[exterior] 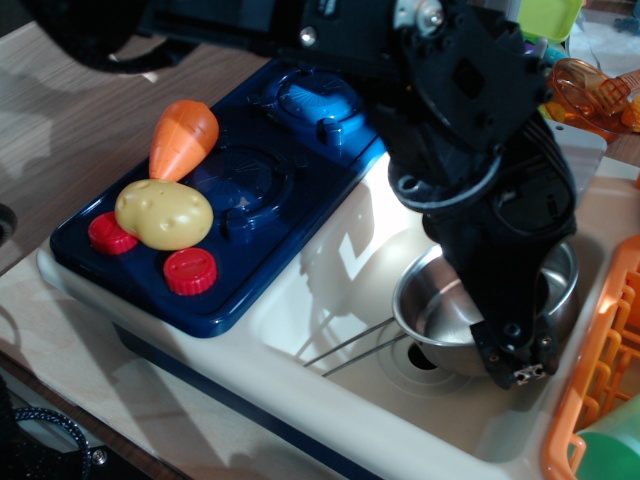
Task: Put pan on stove from sink
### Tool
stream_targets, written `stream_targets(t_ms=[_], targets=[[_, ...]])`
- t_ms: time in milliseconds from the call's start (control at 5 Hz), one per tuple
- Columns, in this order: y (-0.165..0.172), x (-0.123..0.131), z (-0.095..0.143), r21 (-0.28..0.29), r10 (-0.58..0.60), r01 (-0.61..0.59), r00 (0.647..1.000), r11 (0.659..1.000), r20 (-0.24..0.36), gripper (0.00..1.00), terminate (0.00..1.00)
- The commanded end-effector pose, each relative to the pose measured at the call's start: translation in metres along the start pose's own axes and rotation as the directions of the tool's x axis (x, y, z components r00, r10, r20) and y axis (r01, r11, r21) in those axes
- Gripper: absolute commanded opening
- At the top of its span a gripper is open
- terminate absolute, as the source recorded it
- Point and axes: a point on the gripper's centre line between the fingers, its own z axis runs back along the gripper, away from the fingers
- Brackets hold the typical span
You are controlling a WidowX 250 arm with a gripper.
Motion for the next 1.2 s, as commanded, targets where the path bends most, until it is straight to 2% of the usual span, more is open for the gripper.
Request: stream_targets(t_ms=[0,200,400,800,1000], targets=[[0.003,0.000,-0.011,0.019,-0.015,0.014,0.998,1.000,0.056,1.00,0.00],[0.002,-0.002,-0.019,0.030,-0.004,0.002,0.997,1.000,0.075,1.00,0.00],[-0.001,0.000,-0.021,0.034,0.020,-0.023,0.996,0.999,0.082,0.00,0.00],[-0.006,0.017,-0.003,0.018,0.055,-0.055,0.998,0.998,0.020,0.00,0.00],[-0.004,0.029,0.018,0.009,0.080,-0.080,0.996,0.997,-0.044,0.00,0.00]])
